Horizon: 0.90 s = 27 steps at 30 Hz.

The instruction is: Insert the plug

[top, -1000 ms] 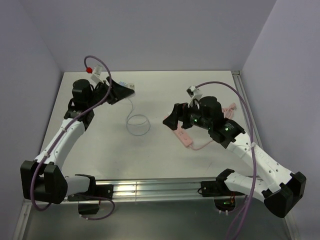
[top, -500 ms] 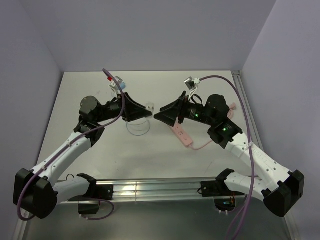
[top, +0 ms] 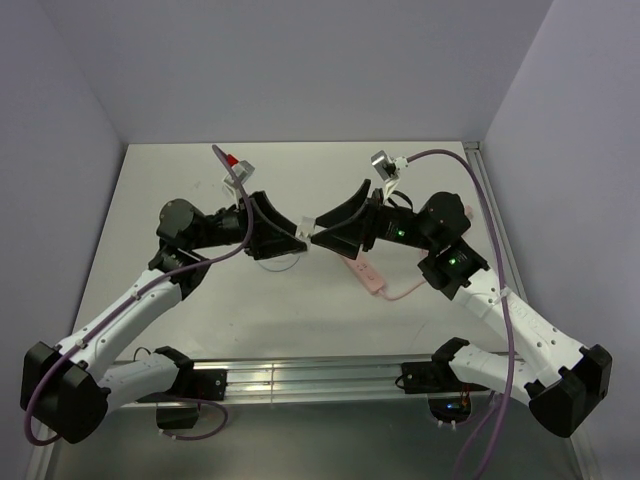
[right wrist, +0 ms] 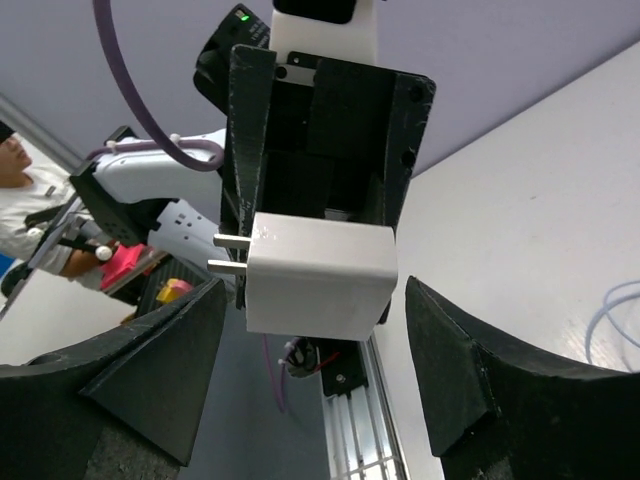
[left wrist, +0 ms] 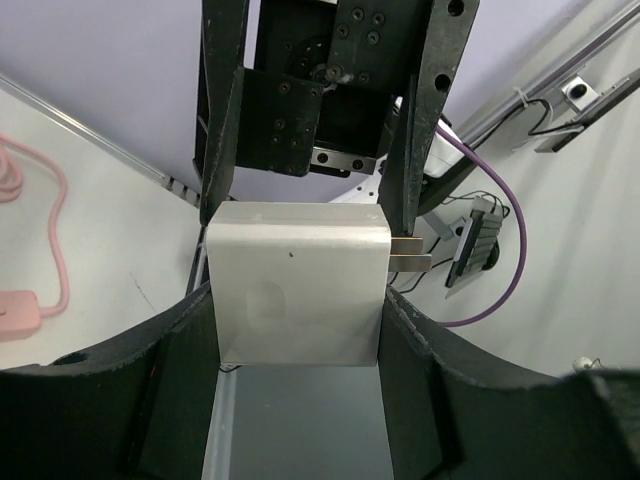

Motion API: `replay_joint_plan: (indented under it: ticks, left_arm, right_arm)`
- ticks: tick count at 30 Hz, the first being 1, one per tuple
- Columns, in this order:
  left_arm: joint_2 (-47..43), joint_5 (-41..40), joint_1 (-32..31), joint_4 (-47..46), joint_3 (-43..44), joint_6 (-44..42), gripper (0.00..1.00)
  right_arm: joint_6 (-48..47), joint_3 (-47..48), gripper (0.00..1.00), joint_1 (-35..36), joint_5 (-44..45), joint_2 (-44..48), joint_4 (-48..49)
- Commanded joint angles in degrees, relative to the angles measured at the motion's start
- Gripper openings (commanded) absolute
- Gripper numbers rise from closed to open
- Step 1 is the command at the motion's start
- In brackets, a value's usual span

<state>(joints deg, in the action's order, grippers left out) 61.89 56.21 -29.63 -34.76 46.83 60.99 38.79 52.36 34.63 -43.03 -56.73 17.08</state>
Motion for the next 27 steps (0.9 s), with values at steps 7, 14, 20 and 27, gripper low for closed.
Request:
replay_joint_plan:
  ticks: [7, 14, 20, 27]
  left_arm:
    - [-1.42, -1.18, -2.36, -3.03, 1.25, -0.96, 0.0]
    - [-0.98, -1.45, -3.42, -2.59, 1.69, -1.66, 0.0]
    - [-1.51, -3.82, -3.68, 12.41, 5.45, -10.68, 0.49]
    - [-5.98, -16.2, -3.68, 37.2, 9.94, -23.81, 1.0]
  right_arm:
    - [3.58, -0.32, 0.73, 1.22, -2.94, -0.93, 7.7]
    - [2.44, 0.11, 0.34, 3.33, -0.75, -2.33, 7.62]
    - [-1.69, 0.29, 0.0, 3.51, 2.77, -0.49, 2.62]
    - [-16.34, 2.39, 0.0, 3.6, 8.13, 3.82, -12.84]
